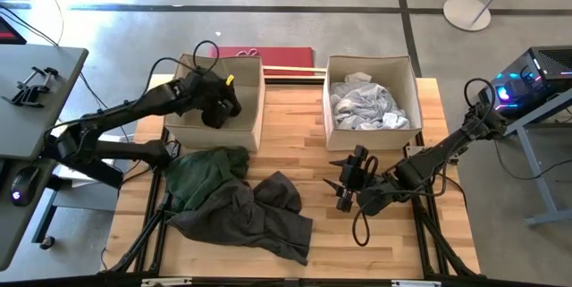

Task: Sort clothes
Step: Put the black shorts into the left brown laundry bin

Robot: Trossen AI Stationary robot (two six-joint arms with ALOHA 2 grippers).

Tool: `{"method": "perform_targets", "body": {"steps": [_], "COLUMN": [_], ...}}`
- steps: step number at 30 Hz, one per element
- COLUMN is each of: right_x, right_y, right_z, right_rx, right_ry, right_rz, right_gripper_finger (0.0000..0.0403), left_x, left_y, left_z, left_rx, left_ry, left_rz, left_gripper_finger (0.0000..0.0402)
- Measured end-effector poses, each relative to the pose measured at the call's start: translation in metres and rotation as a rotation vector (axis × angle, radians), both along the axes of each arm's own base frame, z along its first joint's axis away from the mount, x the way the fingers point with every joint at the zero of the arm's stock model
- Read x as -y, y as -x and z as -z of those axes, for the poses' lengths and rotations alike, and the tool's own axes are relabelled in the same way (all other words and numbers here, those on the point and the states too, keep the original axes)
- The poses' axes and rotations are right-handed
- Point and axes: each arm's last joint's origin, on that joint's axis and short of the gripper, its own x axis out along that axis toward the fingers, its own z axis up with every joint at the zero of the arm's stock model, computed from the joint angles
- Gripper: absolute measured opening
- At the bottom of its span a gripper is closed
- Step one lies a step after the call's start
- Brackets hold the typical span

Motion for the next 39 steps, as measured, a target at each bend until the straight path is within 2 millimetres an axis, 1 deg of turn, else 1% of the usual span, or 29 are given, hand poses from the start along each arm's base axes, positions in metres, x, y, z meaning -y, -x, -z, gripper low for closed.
{"method": "perform_targets", "body": {"steps": [5,9,14,18,20,26,30,32,35,39], "right_x": [0.000,0.000,0.000,0.000,0.000,0.000,0.000,0.000,0.000,0.000], "right_y": [0.000,0.000,0.000,0.000,0.000,0.000,0.000,0.000,0.000,0.000], "right_z": [0.000,0.000,0.000,0.000,0.000,0.000,0.000,0.000,0.000,0.000], "right_rx": [0.001,0.002,0.002,0.002,0.002,0.002,0.002,0.002,0.002,0.001], "right_ry": [0.000,0.001,0.000,0.000,0.000,0.000,-0.001,0.000,-0.001,0.000], "right_rz": [0.001,0.002,0.002,0.002,0.001,0.001,0.002,0.001,0.001,0.001], "right_gripper_finger": [0.0227,0.0227,0.0227,0.0227,0.0227,0.0227,0.0227,0.0227,0.0227,0.0227], "left_x": [-0.026,-0.042,-0.053,-0.058,-0.059,-0.060,-0.058,-0.057,-0.053,-0.042], "left_y": [-0.001,-0.005,-0.010,-0.013,-0.015,-0.016,-0.015,-0.014,-0.011,-0.005], "left_z": [0.025,0.050,0.075,0.086,0.088,0.085,0.076,0.067,0.049,0.018], "left_rx": [-0.088,-0.127,-0.188,-0.245,-0.251,-0.225,-0.198,-0.173,-0.145,-0.081], "left_ry": [0.088,0.214,0.300,0.294,0.292,0.264,0.261,0.244,0.216,0.161], "left_rz": [-0.093,-0.096,-0.095,-0.092,-0.082,-0.074,-0.062,-0.052,-0.051,-0.042], "left_gripper_finger": [0.0024,0.0029,0.0053,0.0083,0.0102,0.0165,0.0200,0.0211,0.0217,0.0218]}}
